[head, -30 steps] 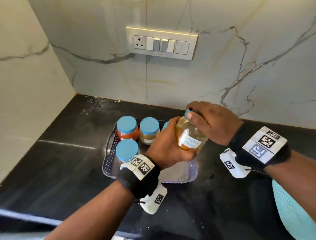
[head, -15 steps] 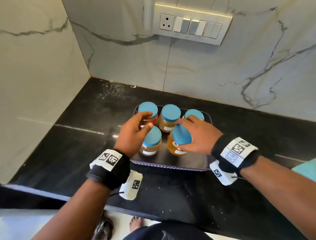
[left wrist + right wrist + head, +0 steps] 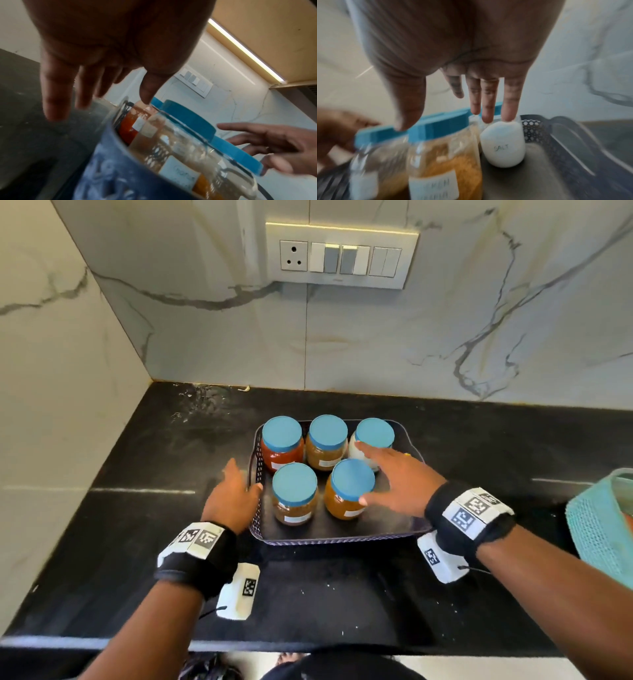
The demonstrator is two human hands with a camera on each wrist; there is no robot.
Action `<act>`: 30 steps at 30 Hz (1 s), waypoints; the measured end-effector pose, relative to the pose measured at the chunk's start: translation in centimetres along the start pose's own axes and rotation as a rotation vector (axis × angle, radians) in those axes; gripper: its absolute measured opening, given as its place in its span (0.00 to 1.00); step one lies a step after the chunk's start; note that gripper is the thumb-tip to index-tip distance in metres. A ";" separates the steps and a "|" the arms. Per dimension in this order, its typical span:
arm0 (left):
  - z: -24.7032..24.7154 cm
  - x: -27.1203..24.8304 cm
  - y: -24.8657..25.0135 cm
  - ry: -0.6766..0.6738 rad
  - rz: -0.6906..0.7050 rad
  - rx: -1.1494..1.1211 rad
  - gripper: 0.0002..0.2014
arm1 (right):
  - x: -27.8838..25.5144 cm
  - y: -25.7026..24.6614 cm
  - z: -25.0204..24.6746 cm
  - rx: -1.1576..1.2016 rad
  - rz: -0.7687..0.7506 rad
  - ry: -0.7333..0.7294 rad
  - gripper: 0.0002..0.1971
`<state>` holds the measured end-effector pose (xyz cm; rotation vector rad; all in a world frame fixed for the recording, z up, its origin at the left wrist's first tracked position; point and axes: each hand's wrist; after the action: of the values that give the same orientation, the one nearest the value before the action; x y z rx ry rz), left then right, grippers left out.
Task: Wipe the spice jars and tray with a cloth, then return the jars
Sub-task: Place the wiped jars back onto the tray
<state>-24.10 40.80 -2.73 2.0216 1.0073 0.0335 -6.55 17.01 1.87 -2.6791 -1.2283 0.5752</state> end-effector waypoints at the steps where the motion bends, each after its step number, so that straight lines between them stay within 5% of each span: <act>1: -0.1 0.2 -0.1 -0.056 -0.004 0.022 0.27 | -0.5 0.8 -0.4 0.028 0.076 0.111 0.37; 3: -0.2 0.3 0.0 -0.117 0.025 0.026 0.21 | -0.9 2.9 -0.7 -0.007 0.287 0.247 0.25; 6: -0.3 0.5 0.3 -0.154 0.055 0.079 0.22 | -0.3 5.3 0.4 -0.063 0.545 0.086 0.18; 11: 0.1 1.4 2.0 -0.176 0.112 0.094 0.21 | 0.2 8.0 1.7 -0.055 0.685 0.019 0.08; 21: 3.2 9.4 8.3 -0.214 0.121 0.250 0.16 | 2.8 12.9 -1.0 0.014 0.753 0.130 0.06; 30: 5.0 10.5 10.6 -0.197 0.090 0.245 0.18 | 5.6 15.5 -2.4 -0.005 0.724 0.173 0.07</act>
<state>-8.38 41.11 -1.80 2.2409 0.8274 -0.2469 8.54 11.13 -1.88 -3.0530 -0.1856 0.3897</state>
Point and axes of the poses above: each hand's wrist, its own x-axis towards the middle knuckle, its own z-axis out of the palm, y = z × x, and after that the axes turned 7 degrees about -x, right-handed
